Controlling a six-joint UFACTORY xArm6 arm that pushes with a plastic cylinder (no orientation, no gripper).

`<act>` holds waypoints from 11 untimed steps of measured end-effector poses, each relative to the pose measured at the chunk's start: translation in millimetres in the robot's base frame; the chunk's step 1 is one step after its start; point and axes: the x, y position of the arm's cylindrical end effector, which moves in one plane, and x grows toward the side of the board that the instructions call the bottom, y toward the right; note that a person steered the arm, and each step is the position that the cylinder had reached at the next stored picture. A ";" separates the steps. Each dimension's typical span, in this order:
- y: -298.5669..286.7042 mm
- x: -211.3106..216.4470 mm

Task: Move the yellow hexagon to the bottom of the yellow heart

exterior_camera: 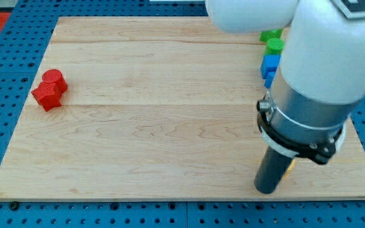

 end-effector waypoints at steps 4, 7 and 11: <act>26.4 -48.2; 4.8 -64.4; 9.2 -83.6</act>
